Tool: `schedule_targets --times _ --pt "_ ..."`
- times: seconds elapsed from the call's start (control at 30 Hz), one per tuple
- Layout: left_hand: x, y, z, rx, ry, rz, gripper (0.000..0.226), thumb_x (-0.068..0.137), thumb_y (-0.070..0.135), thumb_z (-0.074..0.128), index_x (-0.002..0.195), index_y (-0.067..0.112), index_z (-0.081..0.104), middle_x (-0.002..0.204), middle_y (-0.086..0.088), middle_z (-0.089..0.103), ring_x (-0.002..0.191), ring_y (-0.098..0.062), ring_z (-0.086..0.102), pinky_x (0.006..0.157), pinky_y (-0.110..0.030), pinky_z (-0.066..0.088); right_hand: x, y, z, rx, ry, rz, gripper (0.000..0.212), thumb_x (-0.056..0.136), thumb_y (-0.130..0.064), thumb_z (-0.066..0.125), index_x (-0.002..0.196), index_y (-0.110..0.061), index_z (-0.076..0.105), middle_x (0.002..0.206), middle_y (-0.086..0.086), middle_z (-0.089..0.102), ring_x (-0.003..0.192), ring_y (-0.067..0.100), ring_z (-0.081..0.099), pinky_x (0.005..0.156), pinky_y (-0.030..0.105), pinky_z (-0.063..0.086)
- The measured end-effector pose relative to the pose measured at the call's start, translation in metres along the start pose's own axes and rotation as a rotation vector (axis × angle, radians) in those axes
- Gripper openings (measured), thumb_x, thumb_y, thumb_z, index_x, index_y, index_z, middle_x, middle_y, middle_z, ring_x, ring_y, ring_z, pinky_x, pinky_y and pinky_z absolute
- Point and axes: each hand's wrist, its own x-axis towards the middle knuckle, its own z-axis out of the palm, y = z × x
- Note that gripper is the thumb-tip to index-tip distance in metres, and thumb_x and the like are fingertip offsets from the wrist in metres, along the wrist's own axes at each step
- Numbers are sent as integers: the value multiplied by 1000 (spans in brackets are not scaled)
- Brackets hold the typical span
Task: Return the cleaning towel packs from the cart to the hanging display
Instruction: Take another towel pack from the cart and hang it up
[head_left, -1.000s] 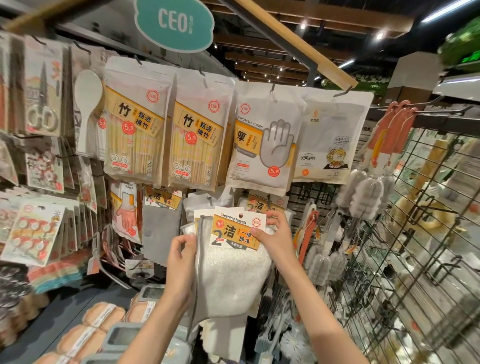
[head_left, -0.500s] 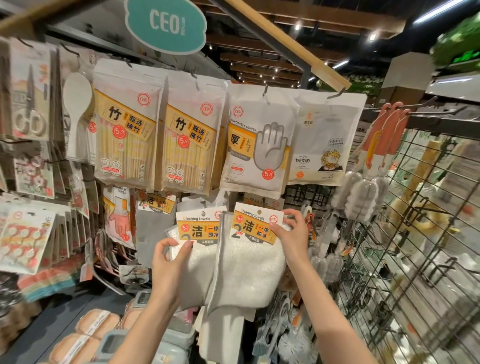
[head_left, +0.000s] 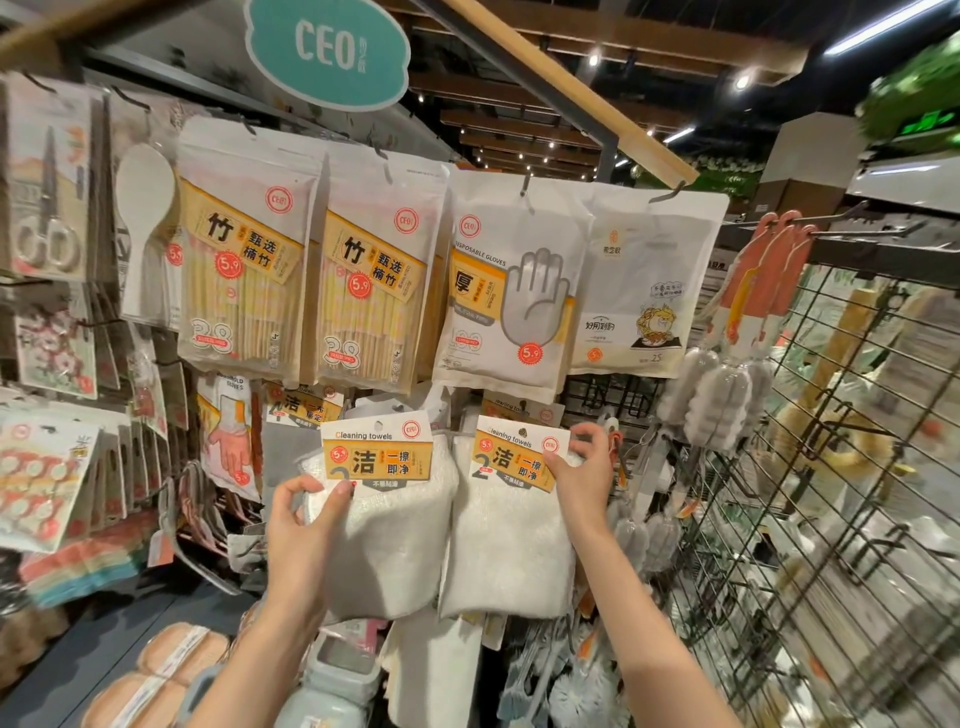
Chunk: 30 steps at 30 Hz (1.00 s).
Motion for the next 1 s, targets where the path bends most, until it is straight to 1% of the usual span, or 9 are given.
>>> schedule_targets --times 0.17,0.23,0.3,0.37,0.5,0.67,0.83,0.93,1.0 --pt "-2 2 4 25 8 -14 22 81 29 72 81 29 50 109 -6 60 118 -50 49 99 -60 37 7 0 13 -211 30 -116 30 85 3 60 92 -23 47 90 -15 54 76 -6 52 58 19 43" --pt "-3 3 7 12 13 -6 23 81 28 72 80 29 50 103 0 58 116 -45 52 97 -54 41 12 0 17 -282 19 -121 24 87 3 55 83 -21 49 94 -10 58 78 3 55 65 30 46" --pt "-4 3 7 -1 -1 -10 22 81 28 72 81 28 50 110 -8 60 118 -47 50 98 -58 39 18 2 18 -303 -5 -99 24 87 3 52 79 -19 57 103 0 60 91 14 55 73 32 44" --pt "-3 2 7 -8 -17 -9 22 81 28 73 82 28 51 118 -13 58 121 -49 47 99 -62 36 25 5 18 -305 -32 -87 21 88 3 52 86 -14 65 110 4 58 102 16 54 76 24 39" --pt "-3 4 8 -14 -32 8 22 81 27 72 83 28 51 118 -5 53 121 -36 49 105 -55 36 38 7 16 -338 -158 -85 24 88 2 55 109 -6 65 126 11 44 119 20 45 87 5 26" --pt "-1 3 15 -30 -73 -12 21 81 24 72 83 27 51 127 -8 54 124 -31 47 108 -53 33 46 3 5 -331 -213 0 28 86 -13 65 114 -12 64 135 13 33 130 23 32 108 23 20" --pt "-1 -2 28 -56 -139 -8 21 82 21 71 85 24 50 110 -3 63 115 -31 55 102 -50 40 29 1 -9 -293 -208 -86 13 86 -14 64 95 -23 67 127 8 39 123 17 33 101 22 20" --pt "-4 -7 40 -53 -193 -7 22 84 19 70 88 20 49 113 -11 64 115 -32 56 104 -53 39 20 -5 -13 -237 -240 -110 10 88 -13 62 95 -18 68 121 5 49 116 16 42 106 31 32" --pt "-7 -8 48 -60 -209 -1 22 84 15 70 88 18 48 108 -9 65 111 -31 59 101 -46 42 11 -12 -13 -192 -292 -111 10 89 -16 61 96 -22 66 114 -6 53 108 8 49 100 29 38"
